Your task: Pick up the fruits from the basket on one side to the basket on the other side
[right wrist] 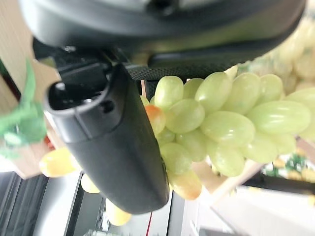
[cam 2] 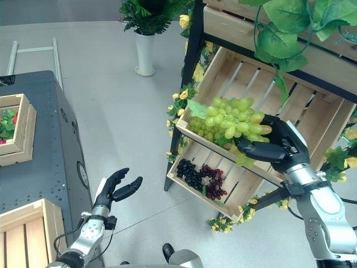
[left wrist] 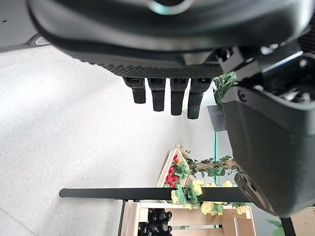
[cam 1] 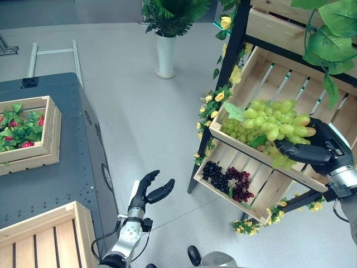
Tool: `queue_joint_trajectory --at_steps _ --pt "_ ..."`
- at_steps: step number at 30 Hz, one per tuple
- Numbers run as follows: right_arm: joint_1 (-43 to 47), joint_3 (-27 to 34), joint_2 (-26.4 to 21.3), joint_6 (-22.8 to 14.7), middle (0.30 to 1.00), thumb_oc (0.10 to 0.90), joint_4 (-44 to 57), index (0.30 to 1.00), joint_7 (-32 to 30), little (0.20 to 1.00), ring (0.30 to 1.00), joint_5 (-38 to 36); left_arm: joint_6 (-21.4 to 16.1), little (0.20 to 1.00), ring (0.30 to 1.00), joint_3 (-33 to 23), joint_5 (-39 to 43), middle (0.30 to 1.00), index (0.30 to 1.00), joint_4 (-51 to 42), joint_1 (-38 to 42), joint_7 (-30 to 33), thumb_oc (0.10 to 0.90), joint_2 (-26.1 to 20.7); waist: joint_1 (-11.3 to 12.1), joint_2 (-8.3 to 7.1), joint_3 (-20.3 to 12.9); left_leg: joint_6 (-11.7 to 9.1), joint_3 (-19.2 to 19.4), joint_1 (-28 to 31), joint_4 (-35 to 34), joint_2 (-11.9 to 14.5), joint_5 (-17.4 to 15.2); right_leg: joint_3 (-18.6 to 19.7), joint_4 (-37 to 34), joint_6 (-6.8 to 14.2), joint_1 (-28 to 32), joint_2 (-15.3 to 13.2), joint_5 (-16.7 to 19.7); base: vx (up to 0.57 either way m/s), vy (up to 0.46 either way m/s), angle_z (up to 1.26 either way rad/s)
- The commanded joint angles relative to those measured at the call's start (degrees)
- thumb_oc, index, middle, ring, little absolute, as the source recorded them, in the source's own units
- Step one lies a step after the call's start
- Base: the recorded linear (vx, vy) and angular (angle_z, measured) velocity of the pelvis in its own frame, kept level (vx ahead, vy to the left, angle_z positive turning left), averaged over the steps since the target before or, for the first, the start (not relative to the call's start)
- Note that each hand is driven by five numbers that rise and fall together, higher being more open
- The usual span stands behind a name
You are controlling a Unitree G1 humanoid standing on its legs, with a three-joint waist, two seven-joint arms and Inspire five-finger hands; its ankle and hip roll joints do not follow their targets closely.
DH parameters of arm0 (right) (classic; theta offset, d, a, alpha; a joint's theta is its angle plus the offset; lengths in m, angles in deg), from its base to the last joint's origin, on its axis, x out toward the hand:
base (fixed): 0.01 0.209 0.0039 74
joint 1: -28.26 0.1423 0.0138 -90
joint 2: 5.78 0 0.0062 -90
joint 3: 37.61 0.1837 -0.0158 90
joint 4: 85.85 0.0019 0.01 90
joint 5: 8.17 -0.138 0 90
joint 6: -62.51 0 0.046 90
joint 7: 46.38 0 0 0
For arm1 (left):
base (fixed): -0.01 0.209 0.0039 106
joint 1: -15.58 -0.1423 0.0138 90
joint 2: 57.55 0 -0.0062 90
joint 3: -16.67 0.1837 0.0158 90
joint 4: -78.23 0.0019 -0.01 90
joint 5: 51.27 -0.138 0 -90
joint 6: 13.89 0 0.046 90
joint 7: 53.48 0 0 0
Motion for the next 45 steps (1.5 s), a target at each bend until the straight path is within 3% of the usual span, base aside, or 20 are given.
queue_joint_trajectory --at_steps 1,3,9,19,34,35,36,37,45 --pt "7.95 10.45 -6.27 -11.78 0.300 0.400 -2.06 0.300 -3.95 0.300 0.300 0.91 -8.74 0.900 0.900 -0.99 0.28 0.900 0.900 -0.17 2.90 -0.08 0.800 -2.35 1.45 1.45 -3.96 1.59 -2.29 3.89 1.38 -2.01 -11.81 0.11 0.64 -0.65 -1.88 6.26 0.99 0.00 0.000 0.00" --pt "6.21 11.73 -11.73 -13.72 0.300 0.400 -9.57 0.300 -7.82 0.300 0.300 8.89 -9.09 0.900 0.900 -0.57 0.02 0.900 0.900 -0.32 2.60 0.24 0.800 -2.68 1.88 0.91 -4.37 1.56 -2.66 3.73 1.57 -1.87 -12.09 0.08 0.50 -0.64 -1.69 6.40 0.82 0.02 -0.043 -0.03" --pt "7.18 11.09 -16.28 -14.17 0.300 0.400 -18.41 0.300 -11.30 0.300 0.300 10.74 -9.45 0.900 0.900 0.12 -0.48 0.900 0.900 0.05 2.52 -0.34 0.800 -2.99 2.37 0.59 -4.80 1.54 -3.05 3.84 1.62 -1.92 -12.11 -0.17 0.43 -0.69 -1.52 6.42 0.76 0.00 -0.007 0.00" --pt "9.50 9.22 -19.65 -12.44 0.300 0.400 -27.37 0.300 -11.33 0.300 0.300 13.94 -9.40 0.900 0.900 0.87 -0.67 0.900 0.900 0.46 2.66 -0.49 0.800 -2.64 2.93 0.83 -4.95 1.38 -3.40 4.02 1.46 -2.11 -11.92 -0.64 0.42 -0.68 -1.47 6.10 0.83 0.00 0.000 0.00" --pt "20.46 1.24 -23.45 -7.52 0.300 0.400 -41.23 0.300 -9.42 0.300 0.300 10.18 -8.47 0.900 0.900 1.78 -0.84 0.900 0.900 0.26 3.12 -1.80 0.800 -2.78 5.28 0.82 -4.83 1.11 -4.29 3.98 1.21 -2.15 -11.64 -2.32 0.19 -0.83 -1.28 5.47 0.81 0.00 0.001 0.01" --pt "21.82 0.43 -23.96 -6.61 0.488 0.525 -42.37 0.488 -9.49 0.488 0.488 10.59 -8.47 0.900 0.900 1.81 -0.86 0.900 0.900 0.13 2.97 -1.95 0.800 -2.86 5.62 0.85 -4.84 1.10 -4.46 3.94 1.21 -2.20 -11.64 -2.47 0.19 -0.88 -1.26 5.43 0.76 0.00 0.005 0.03" --pt "22.05 0.26 -24.02 -6.35 0.488 0.525 -42.55 0.488 -9.58 0.488 0.488 10.75 -8.45 0.900 0.900 1.78 -0.86 0.900 0.900 0.13 2.95 -1.96 0.800 -2.87 5.65 0.86 -4.85 1.10 -4.49 3.93 1.21 -2.21 -11.64 -2.49 0.19 -0.89 -1.26 5.42 0.75 0.00 0.005 0.04" --pt "22.68 -0.19 -24.25 -5.88 0.900 0.800 -43.33 0.900 -9.72 0.900 0.900 10.80 -8.41 0.900 0.900 1.84 -0.99 0.900 0.900 0.07 2.89 -1.89 0.800 -2.83 5.82 0.83 -4.79 1.10 -4.58 3.87 1.32 -2.23 -11.62 -2.58 0.21 -0.91 -1.23 5.37 0.77 0.00 0.003 0.05" --pt "25.36 -2.45 -24.73 -4.93 0.900 0.800 -46.38 0.900 -11.02 0.900 0.900 13.21 -8.37 0.900 0.900 1.73 -0.97 0.900 0.900 0.29 2.42 -2.43 0.800 -3.22 6.70 0.82 -4.64 1.05 -5.22 3.79 1.16 -2.26 -11.46 -3.15 0.29 -1.02 -1.13 5.21 0.59 0.00 0.001 0.03"
